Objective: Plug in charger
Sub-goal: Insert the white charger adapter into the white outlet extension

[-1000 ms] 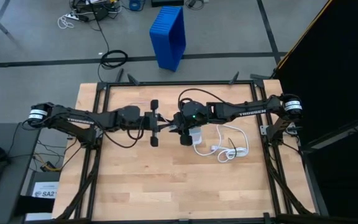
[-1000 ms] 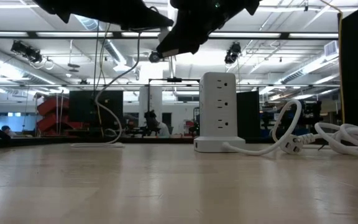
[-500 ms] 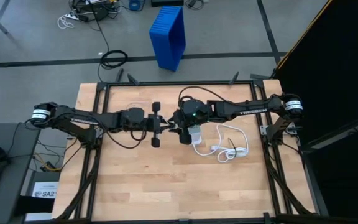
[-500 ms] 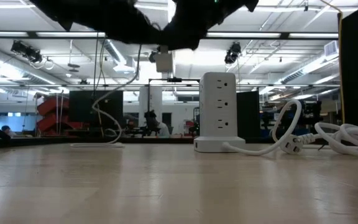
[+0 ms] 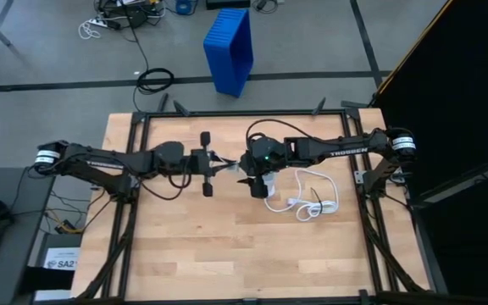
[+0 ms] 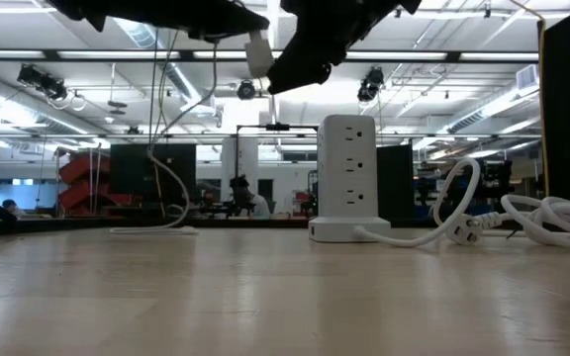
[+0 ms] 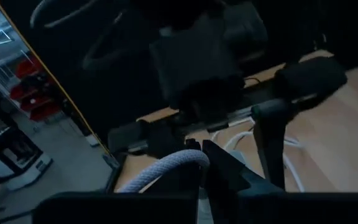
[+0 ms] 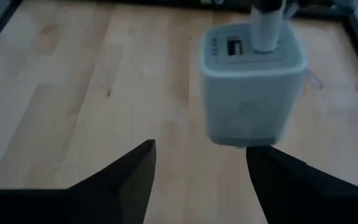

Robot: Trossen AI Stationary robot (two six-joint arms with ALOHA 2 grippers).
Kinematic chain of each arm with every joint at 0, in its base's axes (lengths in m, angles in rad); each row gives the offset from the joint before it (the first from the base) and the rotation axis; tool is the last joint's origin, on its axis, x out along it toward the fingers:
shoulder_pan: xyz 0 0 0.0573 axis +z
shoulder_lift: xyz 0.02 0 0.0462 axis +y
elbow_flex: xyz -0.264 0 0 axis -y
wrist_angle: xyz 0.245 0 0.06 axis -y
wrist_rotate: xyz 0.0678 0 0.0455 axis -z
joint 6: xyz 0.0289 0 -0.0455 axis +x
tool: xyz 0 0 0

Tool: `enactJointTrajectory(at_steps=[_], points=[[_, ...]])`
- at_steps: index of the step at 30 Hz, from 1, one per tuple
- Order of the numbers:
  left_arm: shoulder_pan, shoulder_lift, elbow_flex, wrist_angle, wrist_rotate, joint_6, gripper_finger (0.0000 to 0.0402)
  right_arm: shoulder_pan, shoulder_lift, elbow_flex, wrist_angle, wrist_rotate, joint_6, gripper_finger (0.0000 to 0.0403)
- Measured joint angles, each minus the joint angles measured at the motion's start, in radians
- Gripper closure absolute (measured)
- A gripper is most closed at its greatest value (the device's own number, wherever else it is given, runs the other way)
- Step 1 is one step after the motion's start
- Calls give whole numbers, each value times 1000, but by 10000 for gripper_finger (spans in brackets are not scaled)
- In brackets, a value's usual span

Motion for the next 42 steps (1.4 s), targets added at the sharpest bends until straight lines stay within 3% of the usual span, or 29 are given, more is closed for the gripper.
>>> enactJointTrajectory(at_steps=[5,10,17,19,36,42], points=[[0,-53,-119,185,5,-7,401,6,-1,-36,96,-10,-12,204],[0,-89,-278,478,38,-32,401,-5,-59,-230,338,-17,18,207],[0,-51,-419,895,82,-34,401,-29,-58,-569,1213,-104,103,195],[0,-31,-421,946,83,-34,401,-30,-53,-625,1356,-103,120,190],[-1,302,-265,1099,89,-251,401,4,74,-558,1395,-65,4,127],[-2,347,-238,1107,99,-268,401,8,77,-565,1424,-59,3,124]])
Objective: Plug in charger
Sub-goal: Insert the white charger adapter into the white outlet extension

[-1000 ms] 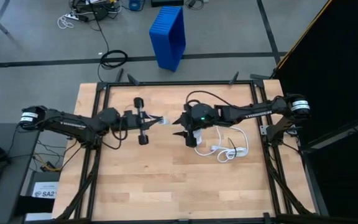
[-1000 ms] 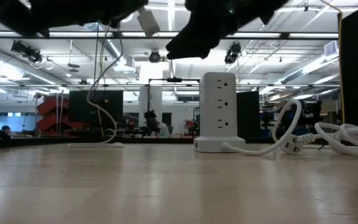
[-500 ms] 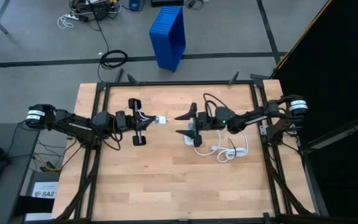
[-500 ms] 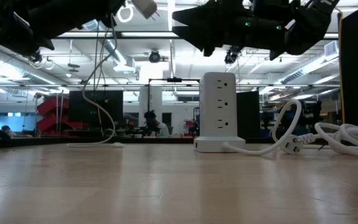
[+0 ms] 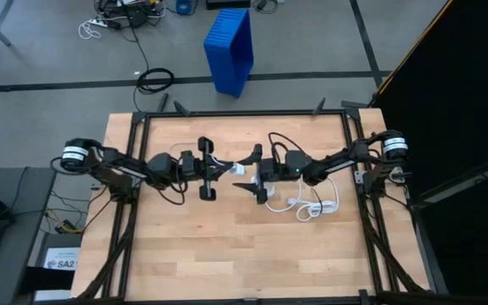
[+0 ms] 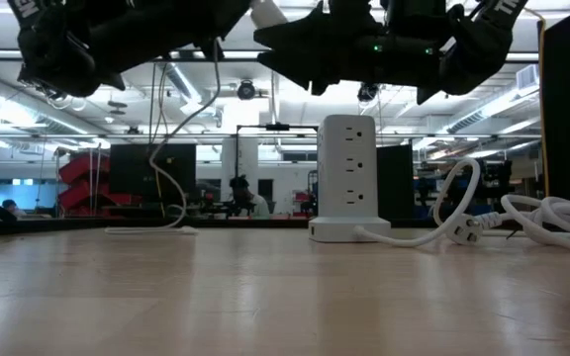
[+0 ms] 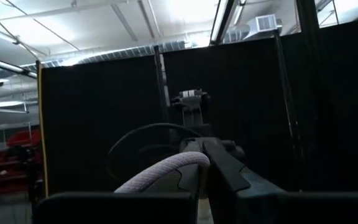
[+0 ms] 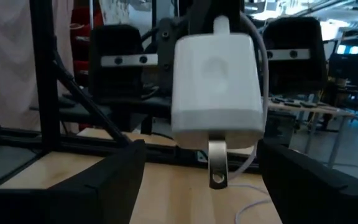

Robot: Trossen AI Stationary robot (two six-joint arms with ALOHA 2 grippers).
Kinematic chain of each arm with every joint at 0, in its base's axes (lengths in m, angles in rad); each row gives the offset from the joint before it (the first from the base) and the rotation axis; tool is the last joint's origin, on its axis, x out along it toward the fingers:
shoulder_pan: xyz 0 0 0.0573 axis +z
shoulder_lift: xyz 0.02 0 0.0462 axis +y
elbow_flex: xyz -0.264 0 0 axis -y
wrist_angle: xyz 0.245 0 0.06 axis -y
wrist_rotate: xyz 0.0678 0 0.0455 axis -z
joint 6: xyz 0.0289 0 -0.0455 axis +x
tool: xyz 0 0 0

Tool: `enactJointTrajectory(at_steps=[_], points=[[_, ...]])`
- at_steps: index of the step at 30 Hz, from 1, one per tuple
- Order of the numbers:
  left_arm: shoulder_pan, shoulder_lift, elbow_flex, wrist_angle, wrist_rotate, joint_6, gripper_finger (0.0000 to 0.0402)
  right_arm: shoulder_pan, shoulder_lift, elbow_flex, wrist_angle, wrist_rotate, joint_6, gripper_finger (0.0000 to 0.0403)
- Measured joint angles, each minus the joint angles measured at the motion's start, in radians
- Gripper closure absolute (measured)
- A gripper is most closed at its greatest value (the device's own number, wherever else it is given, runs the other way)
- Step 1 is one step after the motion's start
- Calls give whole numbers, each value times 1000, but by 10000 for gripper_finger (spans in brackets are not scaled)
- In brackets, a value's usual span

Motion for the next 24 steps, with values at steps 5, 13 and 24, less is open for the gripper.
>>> enactJointTrajectory(at_steps=[5,13,24], points=[[0,-1,-5,7,0,-2,401,0,-3,1,30,1,-3,145],[-1,0,-8,0,1,-1,401,0,-4,1,73,0,-8,196],[-1,-1,-8,-28,7,2,401,0,-4,0,71,-8,-10,291]])
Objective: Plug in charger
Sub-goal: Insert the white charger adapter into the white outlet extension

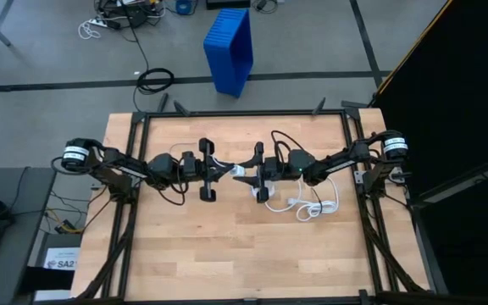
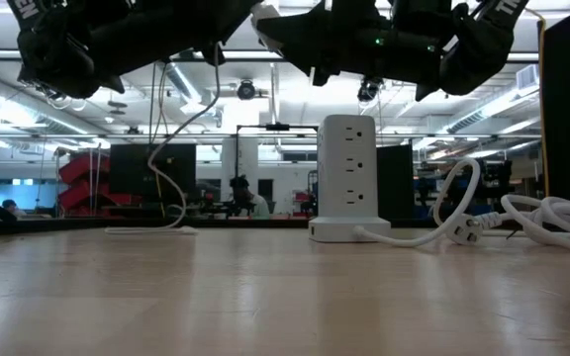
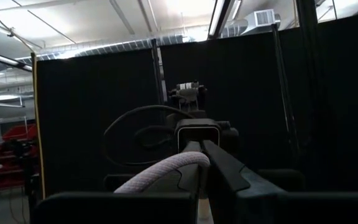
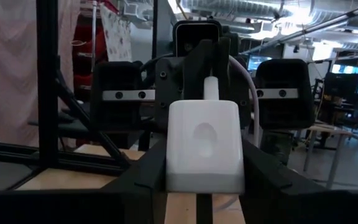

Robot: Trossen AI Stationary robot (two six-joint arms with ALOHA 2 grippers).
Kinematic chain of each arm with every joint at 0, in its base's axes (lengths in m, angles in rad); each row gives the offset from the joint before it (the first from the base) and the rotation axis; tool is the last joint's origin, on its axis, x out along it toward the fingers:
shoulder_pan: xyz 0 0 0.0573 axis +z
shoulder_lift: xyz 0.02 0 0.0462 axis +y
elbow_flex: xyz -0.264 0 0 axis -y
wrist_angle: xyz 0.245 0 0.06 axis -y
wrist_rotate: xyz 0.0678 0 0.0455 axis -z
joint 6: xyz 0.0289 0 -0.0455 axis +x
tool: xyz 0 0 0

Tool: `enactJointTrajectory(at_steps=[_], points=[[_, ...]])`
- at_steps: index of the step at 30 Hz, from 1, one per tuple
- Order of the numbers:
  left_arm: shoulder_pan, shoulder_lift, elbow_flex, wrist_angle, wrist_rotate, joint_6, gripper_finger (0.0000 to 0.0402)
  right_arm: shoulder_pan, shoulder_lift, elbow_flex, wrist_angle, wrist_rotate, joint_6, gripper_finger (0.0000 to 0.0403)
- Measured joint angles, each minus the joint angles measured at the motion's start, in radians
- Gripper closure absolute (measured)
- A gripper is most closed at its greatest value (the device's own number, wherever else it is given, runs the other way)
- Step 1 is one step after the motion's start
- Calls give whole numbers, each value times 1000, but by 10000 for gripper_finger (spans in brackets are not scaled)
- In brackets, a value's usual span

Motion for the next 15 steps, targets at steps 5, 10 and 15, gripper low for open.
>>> enactJointTrajectory(at_steps=[5,10,15], points=[[2,-16,-12,-45,0,51,379,0,0,-1,-14,0,5,291],[2,-96,-43,-195,-2,80,308,-1,-26,0,-70,10,50,291],[1,-209,-43,-468,-42,115,234,-20,-79,0,-163,19,104,291]])
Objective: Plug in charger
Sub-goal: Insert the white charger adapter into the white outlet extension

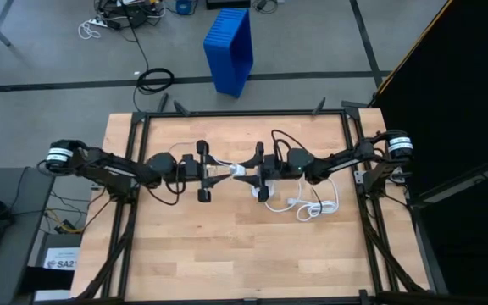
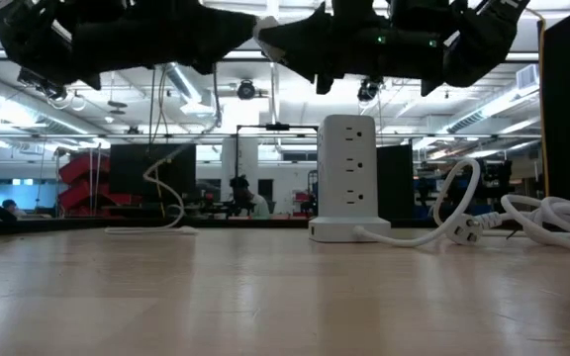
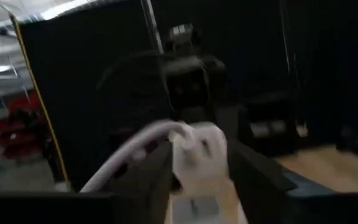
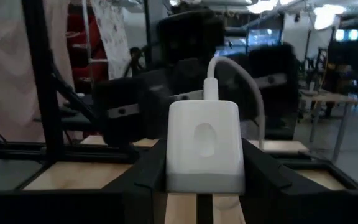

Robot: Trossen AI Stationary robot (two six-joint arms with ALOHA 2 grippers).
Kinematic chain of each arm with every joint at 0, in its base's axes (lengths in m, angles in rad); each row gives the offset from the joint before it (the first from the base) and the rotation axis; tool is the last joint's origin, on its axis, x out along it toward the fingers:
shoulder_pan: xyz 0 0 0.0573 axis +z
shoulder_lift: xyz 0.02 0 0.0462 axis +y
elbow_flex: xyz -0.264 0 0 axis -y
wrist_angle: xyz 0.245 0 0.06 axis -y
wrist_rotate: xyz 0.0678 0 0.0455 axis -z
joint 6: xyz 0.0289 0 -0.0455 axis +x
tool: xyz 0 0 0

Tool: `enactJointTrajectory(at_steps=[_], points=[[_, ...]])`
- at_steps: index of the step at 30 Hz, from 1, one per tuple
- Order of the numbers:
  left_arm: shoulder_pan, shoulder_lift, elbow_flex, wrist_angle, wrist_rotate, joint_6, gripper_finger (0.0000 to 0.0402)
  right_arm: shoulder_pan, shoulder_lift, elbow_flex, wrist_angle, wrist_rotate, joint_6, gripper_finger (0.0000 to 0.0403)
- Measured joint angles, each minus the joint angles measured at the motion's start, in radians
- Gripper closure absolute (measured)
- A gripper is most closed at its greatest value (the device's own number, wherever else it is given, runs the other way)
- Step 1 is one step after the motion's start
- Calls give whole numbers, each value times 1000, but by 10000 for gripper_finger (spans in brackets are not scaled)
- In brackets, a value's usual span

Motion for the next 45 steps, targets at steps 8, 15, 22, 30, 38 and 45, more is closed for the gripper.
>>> enactJointTrajectory(at_steps=[8,15,22,30,38,45], points=[[-5,-63,0,-294,-77,49,189,-34,-92,6,-197,-8,45,291],[-105,-63,0,-297,-136,373,188,-76,-150,6,-417,-47,141,291],[-170,-60,73,-278,-230,552,188,-100,-154,5,-465,-198,211,291],[-173,-9,166,-384,-227,620,188,-101,-154,5,-464,-254,292,291],[-173,96,207,-384,-223,699,182,-96,-110,22,-476,-277,315,291],[-174,111,222,-386,-270,724,139,-74,-10,142,-563,-311,279,291]])
